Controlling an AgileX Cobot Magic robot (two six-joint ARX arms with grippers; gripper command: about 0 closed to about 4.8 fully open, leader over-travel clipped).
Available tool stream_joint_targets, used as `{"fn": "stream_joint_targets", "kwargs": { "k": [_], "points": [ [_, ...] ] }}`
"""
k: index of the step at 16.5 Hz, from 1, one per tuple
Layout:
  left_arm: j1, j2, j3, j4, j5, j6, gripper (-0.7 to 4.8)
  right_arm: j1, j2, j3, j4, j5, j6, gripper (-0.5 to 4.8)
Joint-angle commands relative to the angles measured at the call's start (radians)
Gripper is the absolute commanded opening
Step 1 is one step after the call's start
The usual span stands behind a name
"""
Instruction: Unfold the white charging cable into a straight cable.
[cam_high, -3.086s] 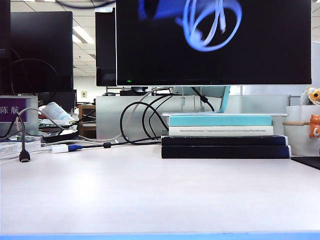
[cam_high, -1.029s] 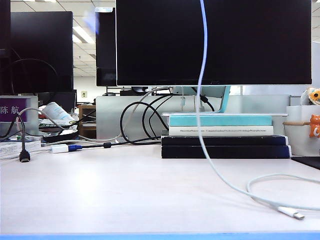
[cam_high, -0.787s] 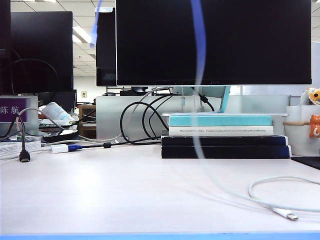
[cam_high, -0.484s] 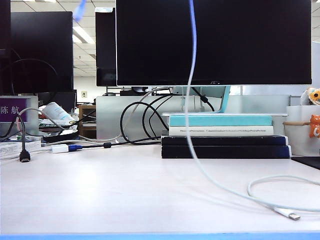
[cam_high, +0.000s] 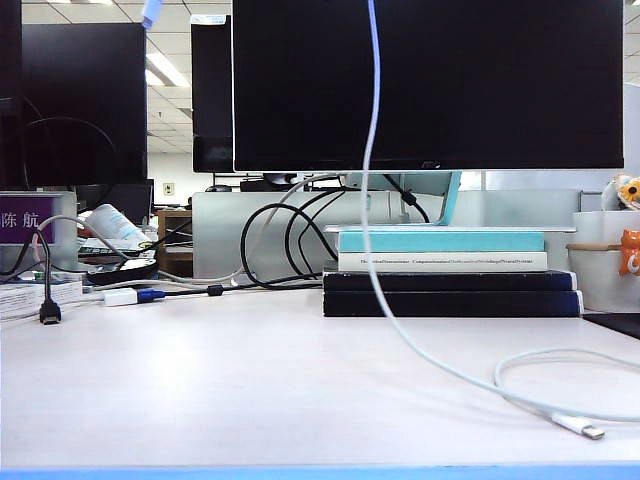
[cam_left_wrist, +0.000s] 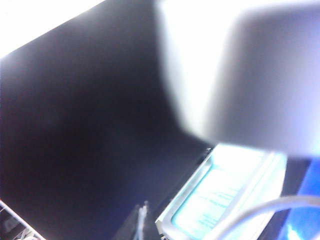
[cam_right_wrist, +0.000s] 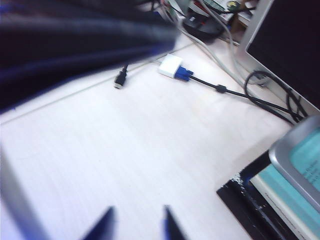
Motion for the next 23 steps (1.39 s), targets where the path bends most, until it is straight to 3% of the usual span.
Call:
{"fn": "stream_joint_targets", "kwargs": {
  "k": [1,7,9,14,15,16,17,18,19,20,21,23],
  "points": [
    [-0.001,-0.007,0.002,0.010,0.008,-0.033,-0.06,-0.016,-0.003,0.003,0.020,0.035,-0.010,1.34],
    [0.002,-0.124,0.002,0.039,0.005,-0.036,-0.06,-0.094,-0.003,-0.107,0.037,0.034,-0.008,1.33],
    [0.008,-0.190,0.002,0.037,0.003,-0.052,-0.06,-0.111,-0.002,-0.155,0.072,0.049,-0.008,0.84],
    [0.016,-0.341,0.002,-0.029,-0.021,-0.057,-0.06,-0.155,-0.003,-0.185,0.101,0.041,0.014,0.85],
    [0.023,-0.350,0.002,-0.054,-0.021,-0.055,-0.06,-0.155,-0.005,-0.185,0.112,-0.021,0.019,1.17],
    [0.031,-0.351,0.002,-0.091,-0.023,-0.052,-0.06,-0.155,-0.014,-0.185,0.138,-0.155,0.045,1.92],
    [0.055,-0.351,0.002,-0.158,-0.023,-0.051,-0.06,-0.155,-0.054,-0.183,0.192,-0.317,0.085,2.27],
    [0.069,-0.351,0.002,-0.187,-0.014,-0.053,-0.06,-0.155,-0.087,-0.183,0.218,-0.373,0.099,2.39],
    [0.085,-0.352,0.002,-0.201,-0.011,-0.052,-0.06,-0.156,-0.145,-0.183,0.224,-0.418,0.108,3.28],
    [0.095,-0.356,0.002,-0.200,-0.006,-0.053,-0.06,-0.156,-0.169,-0.184,0.216,-0.438,0.122,3.69],
    [0.104,-0.357,0.002,-0.199,0.026,-0.055,-0.06,-0.156,-0.189,-0.184,0.219,-0.505,0.150,3.86],
    [0.129,-0.360,0.002,-0.192,0.161,-0.140,-0.06,-0.149,-0.200,-0.184,0.270,-0.658,0.201,3.92]
  ]
}}
